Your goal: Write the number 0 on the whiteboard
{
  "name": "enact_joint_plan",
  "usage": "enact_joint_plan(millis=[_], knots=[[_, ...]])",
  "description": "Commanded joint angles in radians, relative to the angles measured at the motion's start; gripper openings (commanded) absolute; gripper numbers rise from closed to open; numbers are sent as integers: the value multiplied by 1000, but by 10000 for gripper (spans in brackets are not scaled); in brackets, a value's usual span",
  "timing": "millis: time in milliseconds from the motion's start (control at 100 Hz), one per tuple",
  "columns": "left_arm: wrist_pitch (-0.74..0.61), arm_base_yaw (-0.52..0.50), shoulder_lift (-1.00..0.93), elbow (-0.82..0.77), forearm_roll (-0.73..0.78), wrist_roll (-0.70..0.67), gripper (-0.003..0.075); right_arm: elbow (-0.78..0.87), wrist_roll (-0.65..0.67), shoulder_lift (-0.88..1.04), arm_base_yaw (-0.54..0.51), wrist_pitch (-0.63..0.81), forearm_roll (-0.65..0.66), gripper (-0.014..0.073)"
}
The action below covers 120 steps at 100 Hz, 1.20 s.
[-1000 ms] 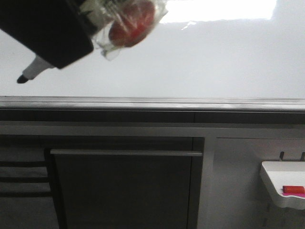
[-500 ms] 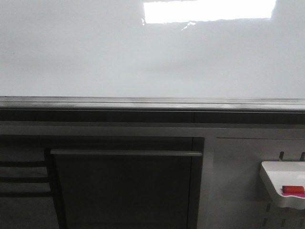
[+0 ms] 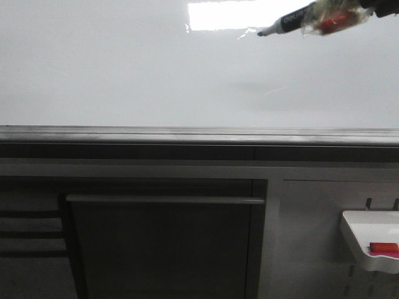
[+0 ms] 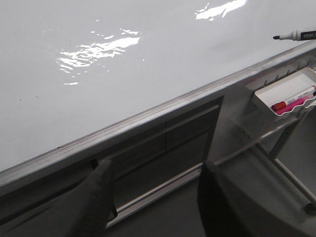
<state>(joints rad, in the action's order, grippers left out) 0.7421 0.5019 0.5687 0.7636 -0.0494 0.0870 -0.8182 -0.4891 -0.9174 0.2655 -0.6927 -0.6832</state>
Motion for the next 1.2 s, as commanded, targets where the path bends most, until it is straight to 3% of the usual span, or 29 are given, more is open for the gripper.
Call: enact_joint_plan(millis=[0, 420, 840, 1190], knots=[[-101, -5, 0, 24, -13, -12, 321, -47, 2, -25, -7, 93, -66, 5], [-148, -5, 3, 24, -13, -12, 259, -301, 2, -357, -7, 30, -57, 5], [-154, -5, 3, 24, -13, -12, 259, -531, 0, -633, 2, -64, 2, 5], [-154, -5, 3, 24, -13, -12, 259, -567, 25, -603, -31, -197, 90, 5]])
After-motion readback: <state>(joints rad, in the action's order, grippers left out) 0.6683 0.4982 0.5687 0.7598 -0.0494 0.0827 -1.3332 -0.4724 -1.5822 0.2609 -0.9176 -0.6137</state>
